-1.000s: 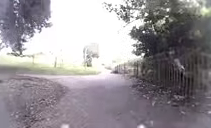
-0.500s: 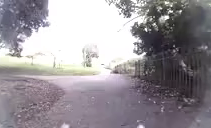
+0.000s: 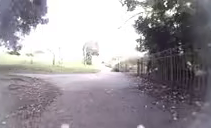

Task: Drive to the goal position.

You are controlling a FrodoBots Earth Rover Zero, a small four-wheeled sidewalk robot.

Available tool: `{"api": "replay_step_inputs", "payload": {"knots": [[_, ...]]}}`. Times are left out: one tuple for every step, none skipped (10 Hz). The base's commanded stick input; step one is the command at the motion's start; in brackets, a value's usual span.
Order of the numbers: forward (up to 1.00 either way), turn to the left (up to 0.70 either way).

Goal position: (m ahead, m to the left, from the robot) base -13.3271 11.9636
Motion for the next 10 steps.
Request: {"api": "replay_step_inputs", "payload": {"knots": [[0.70,0.36],[0.70,0.36],[0.70,0.36],[0.70,0.36],[0.70,0.36],[0.70,0.36],[0.70,0.35],[0.70,0.32],[0.70,0.08],[0.70,0.01]]}}
